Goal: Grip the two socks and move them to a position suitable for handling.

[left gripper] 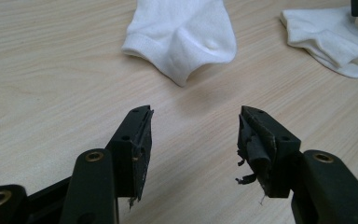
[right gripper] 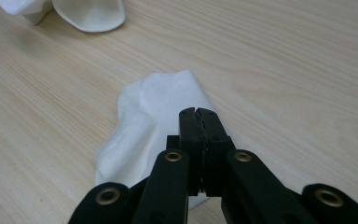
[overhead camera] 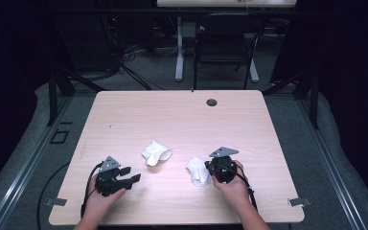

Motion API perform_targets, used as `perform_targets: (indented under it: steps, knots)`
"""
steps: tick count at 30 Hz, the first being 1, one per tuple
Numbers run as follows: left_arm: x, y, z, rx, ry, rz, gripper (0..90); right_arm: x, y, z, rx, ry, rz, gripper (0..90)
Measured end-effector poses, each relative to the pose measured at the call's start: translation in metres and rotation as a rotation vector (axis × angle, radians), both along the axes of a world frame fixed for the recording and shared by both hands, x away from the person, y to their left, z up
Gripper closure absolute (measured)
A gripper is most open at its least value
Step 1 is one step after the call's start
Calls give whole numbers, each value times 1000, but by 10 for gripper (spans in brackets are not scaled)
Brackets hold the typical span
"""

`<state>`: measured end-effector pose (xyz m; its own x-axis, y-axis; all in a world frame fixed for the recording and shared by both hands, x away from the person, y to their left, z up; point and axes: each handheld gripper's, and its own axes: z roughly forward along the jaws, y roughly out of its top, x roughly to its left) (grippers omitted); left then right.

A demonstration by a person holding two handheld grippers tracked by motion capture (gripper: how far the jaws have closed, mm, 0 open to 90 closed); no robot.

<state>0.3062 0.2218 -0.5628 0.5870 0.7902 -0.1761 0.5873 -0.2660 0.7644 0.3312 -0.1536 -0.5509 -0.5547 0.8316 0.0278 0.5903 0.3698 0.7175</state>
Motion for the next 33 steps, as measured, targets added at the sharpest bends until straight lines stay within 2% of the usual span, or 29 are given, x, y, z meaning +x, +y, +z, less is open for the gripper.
perform_targets:
  steps: [3,9,12,21,25,30,33]
  knots:
    - [0,-1,0,-5,-6,1,449,2,1,-4,-16,2,-10,900]
    - [-2,-1,1,-6,-8,-2,450,4,-1,-14,-27,56,-24,900]
    - [-2,-1,1,-1,-7,1,450,3,0,-15,-39,63,-22,899]
    - [-4,-4,2,-4,-12,-13,449,-7,4,-17,-49,86,-38,879]
    - [-5,-5,2,-7,-16,-15,449,-12,6,-17,-38,100,-45,870]
    - [-6,-7,2,0,-15,-23,449,-18,10,-18,4,123,-55,855]
    - [-7,-9,2,5,-13,-29,450,-25,19,-17,10,135,-46,839]
